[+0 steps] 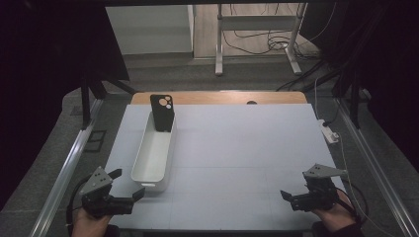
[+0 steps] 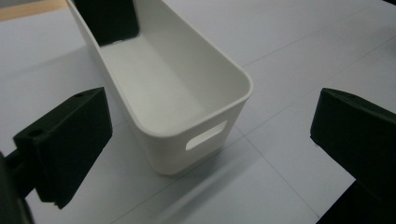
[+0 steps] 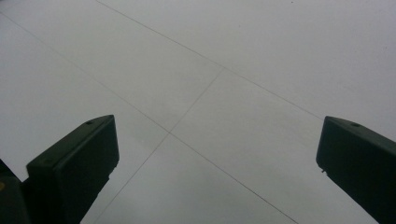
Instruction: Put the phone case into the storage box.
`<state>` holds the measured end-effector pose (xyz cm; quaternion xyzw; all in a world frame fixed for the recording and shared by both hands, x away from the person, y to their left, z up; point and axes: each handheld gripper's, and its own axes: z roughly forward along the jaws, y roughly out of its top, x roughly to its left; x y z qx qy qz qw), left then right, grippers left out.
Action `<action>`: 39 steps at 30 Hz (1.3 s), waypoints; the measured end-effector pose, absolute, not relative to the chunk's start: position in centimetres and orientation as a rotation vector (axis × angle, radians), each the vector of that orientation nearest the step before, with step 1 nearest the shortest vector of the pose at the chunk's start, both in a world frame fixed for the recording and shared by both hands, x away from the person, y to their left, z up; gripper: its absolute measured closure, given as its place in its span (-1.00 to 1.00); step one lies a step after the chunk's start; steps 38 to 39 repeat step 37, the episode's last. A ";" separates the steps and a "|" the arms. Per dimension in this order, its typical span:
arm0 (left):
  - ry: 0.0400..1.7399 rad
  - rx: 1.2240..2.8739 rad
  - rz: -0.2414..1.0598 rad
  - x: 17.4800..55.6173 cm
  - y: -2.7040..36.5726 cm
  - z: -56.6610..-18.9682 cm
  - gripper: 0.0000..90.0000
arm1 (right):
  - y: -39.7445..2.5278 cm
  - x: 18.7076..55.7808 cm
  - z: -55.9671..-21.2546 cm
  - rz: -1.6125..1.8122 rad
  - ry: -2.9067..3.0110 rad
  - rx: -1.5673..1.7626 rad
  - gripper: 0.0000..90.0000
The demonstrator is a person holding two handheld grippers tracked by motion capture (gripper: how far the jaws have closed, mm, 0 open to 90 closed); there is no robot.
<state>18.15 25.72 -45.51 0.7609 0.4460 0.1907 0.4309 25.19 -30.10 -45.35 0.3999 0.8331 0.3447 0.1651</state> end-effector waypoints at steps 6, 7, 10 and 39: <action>1.139 1.916 0.486 17.8 26.0 -45.9 -1.00 | -30.1 25.2 -45.4 0.980 2.375 1.139 -1.00; 1.144 1.922 0.485 17.8 26.0 -46.0 -1.00 | -30.1 25.2 -45.4 0.980 2.375 1.138 -1.00; 1.155 1.947 0.499 17.7 25.9 -46.1 -1.00 | -30.1 25.2 -45.4 0.980 2.376 1.138 -1.00; 1.211 1.989 0.484 18.1 25.8 -46.9 -0.98 | -30.0 25.2 -45.4 0.972 2.389 1.131 -1.00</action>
